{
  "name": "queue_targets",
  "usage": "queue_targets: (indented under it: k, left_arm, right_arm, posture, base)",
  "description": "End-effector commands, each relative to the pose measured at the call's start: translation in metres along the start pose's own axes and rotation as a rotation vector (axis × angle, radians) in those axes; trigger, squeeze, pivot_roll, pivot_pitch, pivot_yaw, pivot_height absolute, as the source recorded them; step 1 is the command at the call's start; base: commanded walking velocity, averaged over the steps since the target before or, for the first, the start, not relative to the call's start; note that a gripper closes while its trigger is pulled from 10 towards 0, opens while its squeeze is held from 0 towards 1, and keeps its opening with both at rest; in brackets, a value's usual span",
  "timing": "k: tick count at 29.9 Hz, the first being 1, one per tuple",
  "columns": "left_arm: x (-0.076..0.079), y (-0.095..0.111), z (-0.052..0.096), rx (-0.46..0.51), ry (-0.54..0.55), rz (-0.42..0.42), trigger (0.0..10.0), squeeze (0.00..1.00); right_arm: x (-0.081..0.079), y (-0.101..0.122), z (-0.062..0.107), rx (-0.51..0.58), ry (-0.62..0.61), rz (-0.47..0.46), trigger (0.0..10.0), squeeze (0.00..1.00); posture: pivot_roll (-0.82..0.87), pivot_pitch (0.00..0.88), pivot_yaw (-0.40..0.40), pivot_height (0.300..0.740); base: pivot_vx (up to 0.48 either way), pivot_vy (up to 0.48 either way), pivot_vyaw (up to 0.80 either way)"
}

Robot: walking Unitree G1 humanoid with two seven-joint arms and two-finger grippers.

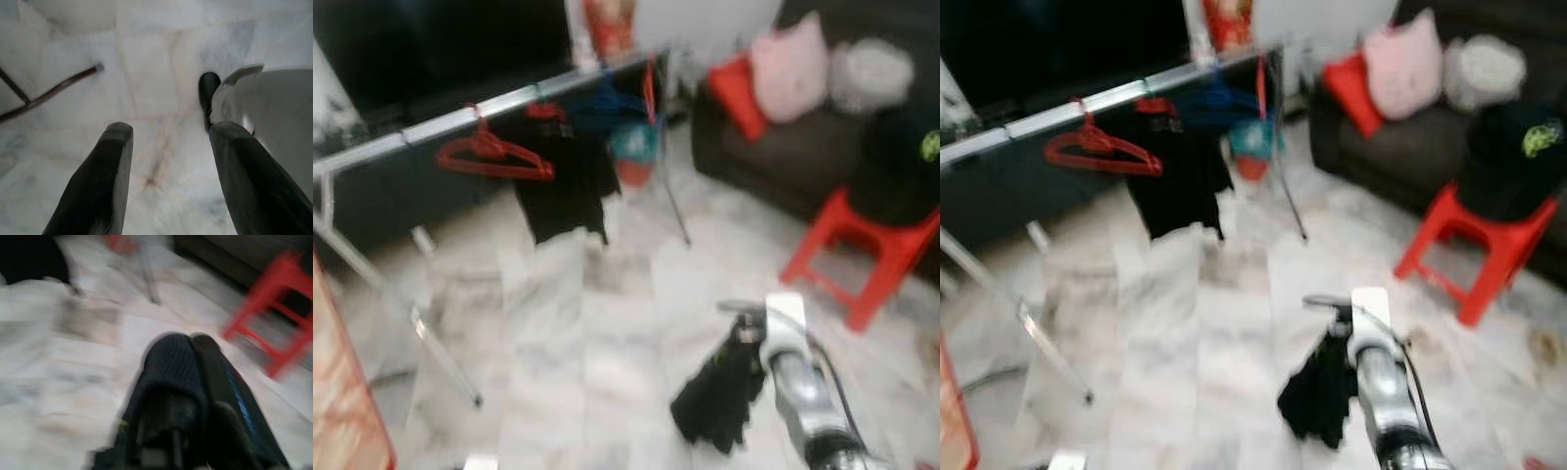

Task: Hang hanger

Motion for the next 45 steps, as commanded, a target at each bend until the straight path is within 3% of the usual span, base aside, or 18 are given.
queue_targets:
  k: [1,29,45]
  left_arm:
    - [-0.0021,0.0034,-0.0006,0.006,0.007,0.0,10.0,0.0]
    - [0.0015,0.0073,-0.0007,0.032,0.007,-0.026,10.0,0.0]
    - [-0.0012,0.0102,-0.0008,0.042,0.015,-0.039,10.0,0.0]
  right_arm:
    - [0.0089,0.0051,-0.0006,0.022,-0.024,-0.017,10.0,0.0]
    - [0.0064,0.0059,-0.0013,0.027,-0.025,0.009,10.0,0.0]
    - [0.0066,0.0063,-0.0013,0.03,-0.029,0.011,10.0,0.0]
  posture:
    - [-0.04,0.0,0.023,0.74]
    - [-0.04,0.0,0.021,0.74]
    - [-0.04,0.0,0.023,0.74]
  base:
    - [0.0,0.0,0.0]
    - [0.0,0.0,0.13]
    - [0.0,-0.327,0.0]
Point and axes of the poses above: a point about 5 cm out from each wrist's last joint towards the gripper, its own z axis pointing back from the gripper into the wrist, its own y axis along the axis of the wrist's last joint, x = y × z, the point moved 6 cm from there along -z, pointing out of the wrist towards the gripper, and after that the axes turned 11 degrees about -z, right-handed, at the moved point
